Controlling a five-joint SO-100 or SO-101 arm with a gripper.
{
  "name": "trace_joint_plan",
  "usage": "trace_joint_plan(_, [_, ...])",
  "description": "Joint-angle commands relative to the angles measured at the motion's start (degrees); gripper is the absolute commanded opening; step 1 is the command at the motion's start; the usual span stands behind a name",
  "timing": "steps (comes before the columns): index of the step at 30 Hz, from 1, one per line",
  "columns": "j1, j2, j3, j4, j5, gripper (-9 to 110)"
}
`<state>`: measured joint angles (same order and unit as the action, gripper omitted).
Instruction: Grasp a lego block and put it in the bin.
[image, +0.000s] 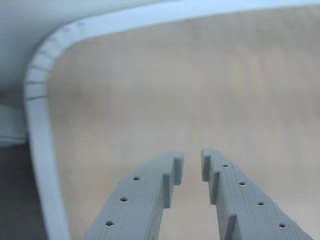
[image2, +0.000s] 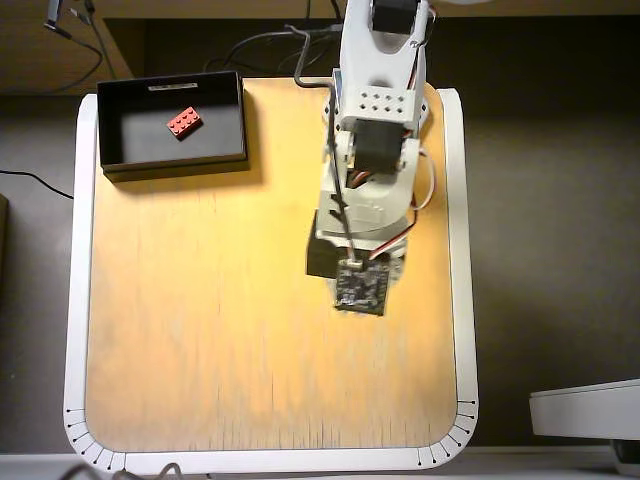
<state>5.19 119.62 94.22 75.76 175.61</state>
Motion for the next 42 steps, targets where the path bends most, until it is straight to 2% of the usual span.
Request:
trace_joint_plan(1, [-5.5, 7.8, -3.4, -2.1, -0.3, 1])
trace_joint_plan(9, [-8.4, 26.3, 19.0, -7.7, 4.0, 1])
trace_joint_plan(20, [-4.3, 42.0, 42.2, -14.4, 9.8, 1])
trace_joint_plan(26, [-2.2, 46.6, 51.6, -19.4, 12.6, 1])
trace_joint_plan(42, [-0.5, 58.6, 67.5, -19.6, 15.3, 1])
